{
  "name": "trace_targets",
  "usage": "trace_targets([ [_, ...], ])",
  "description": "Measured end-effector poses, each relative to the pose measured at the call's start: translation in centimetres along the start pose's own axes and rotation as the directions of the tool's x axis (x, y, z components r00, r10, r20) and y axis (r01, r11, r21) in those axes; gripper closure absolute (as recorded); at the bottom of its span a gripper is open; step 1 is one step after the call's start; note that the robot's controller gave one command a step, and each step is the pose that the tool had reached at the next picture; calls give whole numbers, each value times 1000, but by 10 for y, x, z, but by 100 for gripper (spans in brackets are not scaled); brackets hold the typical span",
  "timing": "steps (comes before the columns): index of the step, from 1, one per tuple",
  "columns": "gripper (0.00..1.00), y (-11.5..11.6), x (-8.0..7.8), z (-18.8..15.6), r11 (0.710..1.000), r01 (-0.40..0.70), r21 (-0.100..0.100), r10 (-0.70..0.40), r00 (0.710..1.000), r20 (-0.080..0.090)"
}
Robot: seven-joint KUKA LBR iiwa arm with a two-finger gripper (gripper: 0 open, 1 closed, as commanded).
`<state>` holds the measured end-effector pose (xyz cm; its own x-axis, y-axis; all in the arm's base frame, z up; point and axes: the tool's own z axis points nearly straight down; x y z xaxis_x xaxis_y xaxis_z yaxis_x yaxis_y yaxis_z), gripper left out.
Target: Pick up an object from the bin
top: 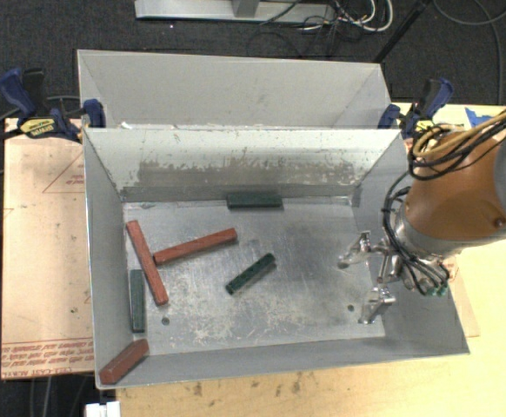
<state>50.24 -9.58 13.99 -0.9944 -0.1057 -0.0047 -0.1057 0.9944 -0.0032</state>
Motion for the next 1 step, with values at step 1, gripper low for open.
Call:
trace_targets([
  [1, 0, 60, -35, 16, 968, 250, -5, -250, 968, -1],
])
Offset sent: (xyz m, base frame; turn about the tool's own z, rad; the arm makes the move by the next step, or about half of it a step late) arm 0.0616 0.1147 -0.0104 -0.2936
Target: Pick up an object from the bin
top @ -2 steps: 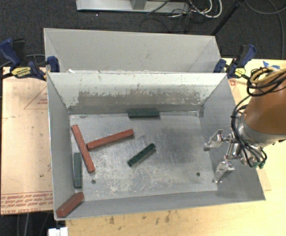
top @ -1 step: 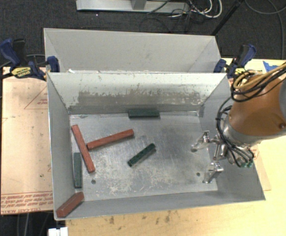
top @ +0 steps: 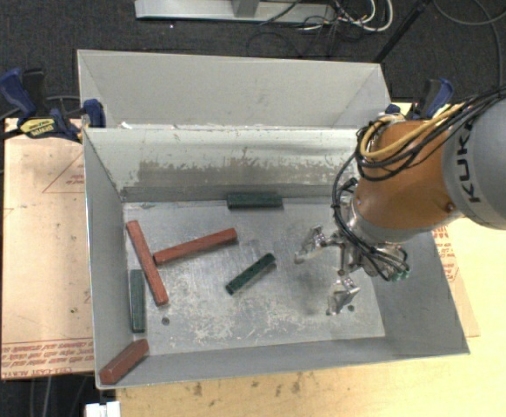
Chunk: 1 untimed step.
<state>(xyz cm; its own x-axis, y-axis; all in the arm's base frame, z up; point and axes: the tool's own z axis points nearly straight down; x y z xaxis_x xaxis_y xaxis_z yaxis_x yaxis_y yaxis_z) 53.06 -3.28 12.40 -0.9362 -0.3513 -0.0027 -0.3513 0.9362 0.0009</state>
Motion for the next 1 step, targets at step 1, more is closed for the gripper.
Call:
trace_targets([
  [1, 0, 28, -39, -4, 1000, 29, 1, -29, 1000, 0],
])
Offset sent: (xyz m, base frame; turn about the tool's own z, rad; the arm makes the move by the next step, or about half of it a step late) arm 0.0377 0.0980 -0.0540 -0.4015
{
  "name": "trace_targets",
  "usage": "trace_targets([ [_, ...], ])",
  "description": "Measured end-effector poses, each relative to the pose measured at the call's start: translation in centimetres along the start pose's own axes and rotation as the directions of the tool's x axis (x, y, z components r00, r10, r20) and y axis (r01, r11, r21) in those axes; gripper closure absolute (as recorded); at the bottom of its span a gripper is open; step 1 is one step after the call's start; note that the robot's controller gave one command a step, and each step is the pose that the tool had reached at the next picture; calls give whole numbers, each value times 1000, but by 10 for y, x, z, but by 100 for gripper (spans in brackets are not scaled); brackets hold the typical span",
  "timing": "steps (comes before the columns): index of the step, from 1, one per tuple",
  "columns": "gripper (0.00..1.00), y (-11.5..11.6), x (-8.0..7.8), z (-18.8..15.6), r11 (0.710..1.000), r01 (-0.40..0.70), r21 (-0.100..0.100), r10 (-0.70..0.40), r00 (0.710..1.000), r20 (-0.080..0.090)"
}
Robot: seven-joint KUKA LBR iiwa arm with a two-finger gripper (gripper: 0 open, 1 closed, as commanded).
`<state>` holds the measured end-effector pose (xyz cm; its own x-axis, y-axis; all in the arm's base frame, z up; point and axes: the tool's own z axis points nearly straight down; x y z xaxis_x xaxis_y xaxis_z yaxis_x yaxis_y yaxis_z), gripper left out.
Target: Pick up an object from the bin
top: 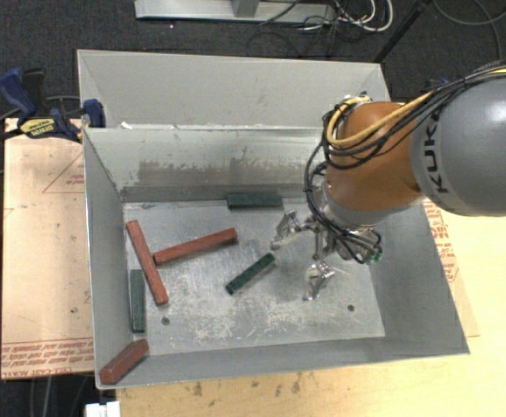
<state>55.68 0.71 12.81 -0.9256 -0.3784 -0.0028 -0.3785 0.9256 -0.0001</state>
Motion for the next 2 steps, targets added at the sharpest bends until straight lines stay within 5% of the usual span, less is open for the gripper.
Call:
trace_targets([
  [1, 0, 34, -23, 37, 960, 279, 0, -279, 960, 1],
  [2, 100, 45, -50, 50, 950, 314, 3, -314, 950, 7],
])
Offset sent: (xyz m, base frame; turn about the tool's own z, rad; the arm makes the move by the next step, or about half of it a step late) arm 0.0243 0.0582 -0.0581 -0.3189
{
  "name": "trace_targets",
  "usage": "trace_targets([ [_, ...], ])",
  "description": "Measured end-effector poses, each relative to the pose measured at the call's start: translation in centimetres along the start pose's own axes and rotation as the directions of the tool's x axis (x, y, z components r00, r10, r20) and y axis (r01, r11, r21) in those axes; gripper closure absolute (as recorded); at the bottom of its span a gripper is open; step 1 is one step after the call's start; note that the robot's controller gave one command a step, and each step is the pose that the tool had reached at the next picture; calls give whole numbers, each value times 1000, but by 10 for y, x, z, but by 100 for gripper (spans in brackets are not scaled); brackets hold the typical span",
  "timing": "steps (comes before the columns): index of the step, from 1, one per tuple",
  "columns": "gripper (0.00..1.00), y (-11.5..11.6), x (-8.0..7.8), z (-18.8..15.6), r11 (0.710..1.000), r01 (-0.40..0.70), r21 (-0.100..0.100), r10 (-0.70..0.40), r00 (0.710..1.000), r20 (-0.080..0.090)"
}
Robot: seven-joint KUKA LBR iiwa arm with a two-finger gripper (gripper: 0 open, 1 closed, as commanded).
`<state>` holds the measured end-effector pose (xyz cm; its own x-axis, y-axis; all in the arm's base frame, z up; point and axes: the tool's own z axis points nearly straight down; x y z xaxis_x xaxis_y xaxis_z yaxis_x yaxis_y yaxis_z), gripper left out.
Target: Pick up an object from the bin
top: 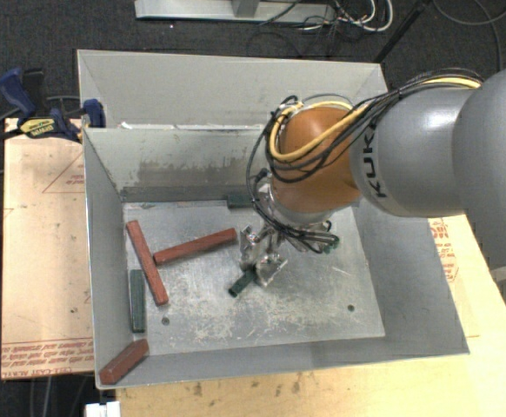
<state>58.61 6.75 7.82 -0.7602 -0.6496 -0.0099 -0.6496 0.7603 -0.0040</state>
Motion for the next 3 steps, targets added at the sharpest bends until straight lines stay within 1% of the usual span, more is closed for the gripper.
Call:
trace_targets([
  [2, 100, 0, 0, -3, 1000, 0, -1, 0, 1000, -1],
  [3, 100, 1, 1, -15, 1000, 0, -3, 0, 1000, -6],
])
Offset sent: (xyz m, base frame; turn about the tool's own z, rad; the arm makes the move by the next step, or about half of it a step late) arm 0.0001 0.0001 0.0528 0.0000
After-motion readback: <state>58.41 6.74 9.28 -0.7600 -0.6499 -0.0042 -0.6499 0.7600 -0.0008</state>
